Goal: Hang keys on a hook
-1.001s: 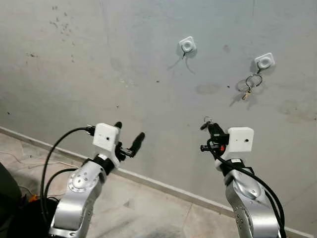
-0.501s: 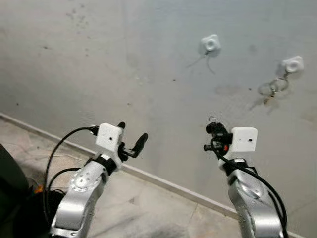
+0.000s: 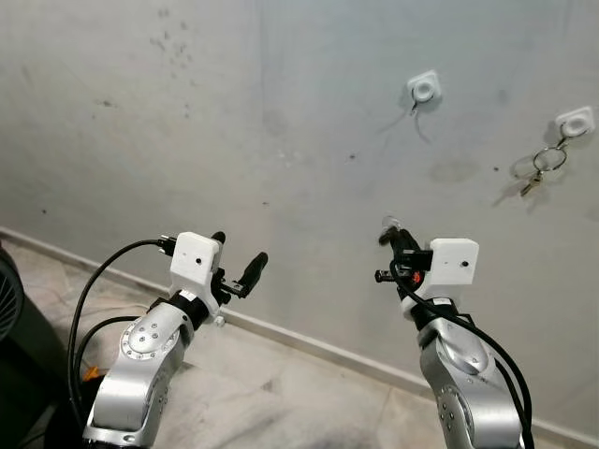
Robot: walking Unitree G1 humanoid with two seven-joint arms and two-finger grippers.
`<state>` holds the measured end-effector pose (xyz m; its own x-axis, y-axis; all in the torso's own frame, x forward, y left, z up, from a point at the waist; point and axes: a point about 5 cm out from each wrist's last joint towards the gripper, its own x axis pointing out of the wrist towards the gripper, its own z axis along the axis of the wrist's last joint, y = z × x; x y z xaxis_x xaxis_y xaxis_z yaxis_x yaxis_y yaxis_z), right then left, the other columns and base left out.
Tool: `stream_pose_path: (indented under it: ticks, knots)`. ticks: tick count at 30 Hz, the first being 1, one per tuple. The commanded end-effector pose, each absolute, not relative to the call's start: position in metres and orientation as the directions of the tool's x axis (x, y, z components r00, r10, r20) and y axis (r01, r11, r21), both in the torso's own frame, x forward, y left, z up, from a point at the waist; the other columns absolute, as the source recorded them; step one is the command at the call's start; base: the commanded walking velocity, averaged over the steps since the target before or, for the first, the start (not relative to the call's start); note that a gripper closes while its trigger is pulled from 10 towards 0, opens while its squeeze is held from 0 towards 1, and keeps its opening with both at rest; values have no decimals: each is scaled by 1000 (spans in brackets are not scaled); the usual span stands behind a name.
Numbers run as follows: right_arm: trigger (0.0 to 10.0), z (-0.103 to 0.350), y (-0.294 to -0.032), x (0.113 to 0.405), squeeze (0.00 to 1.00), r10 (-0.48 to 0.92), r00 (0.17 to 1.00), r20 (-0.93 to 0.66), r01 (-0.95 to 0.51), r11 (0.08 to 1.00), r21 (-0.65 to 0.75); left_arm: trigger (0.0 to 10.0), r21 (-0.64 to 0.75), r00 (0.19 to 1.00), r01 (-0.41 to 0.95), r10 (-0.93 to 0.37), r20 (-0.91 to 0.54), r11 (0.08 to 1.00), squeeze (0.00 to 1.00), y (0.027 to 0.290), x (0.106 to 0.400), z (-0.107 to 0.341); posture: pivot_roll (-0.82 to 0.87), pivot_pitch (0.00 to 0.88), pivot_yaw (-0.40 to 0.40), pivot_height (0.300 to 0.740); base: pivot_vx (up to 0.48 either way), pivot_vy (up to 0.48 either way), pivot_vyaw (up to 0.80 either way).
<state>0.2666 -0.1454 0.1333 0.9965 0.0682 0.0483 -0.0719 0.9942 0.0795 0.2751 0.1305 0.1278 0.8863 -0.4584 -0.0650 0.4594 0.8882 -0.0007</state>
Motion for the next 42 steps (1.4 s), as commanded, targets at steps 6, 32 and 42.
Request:
stream_pose_path:
  ticks: [6, 32, 42]
  knots:
    - [10000, 136, -148, 268, 0, 52, 997, 52, -56, 995, 84, 10000, 12, 878, 476, -475, -53, 879, 0, 130, 274, 131, 128, 0, -17, 740, 0, 0, -336]
    - [10000, 139, -145, 270, 0, 74, 994, 75, -79, 994, 72, 10000, -11, 864, 503, -503, -14, 864, 0, 128, 273, 135, 132, 0, -22, 740, 42, 0, -358]
    - [10000, 140, -144, 271, 0, 83, 993, 80, -89, 993, 72, 10000, -13, 864, 504, -504, -9, 864, 0, 128, 273, 135, 134, 0, -24, 740, 328, 0, 0]
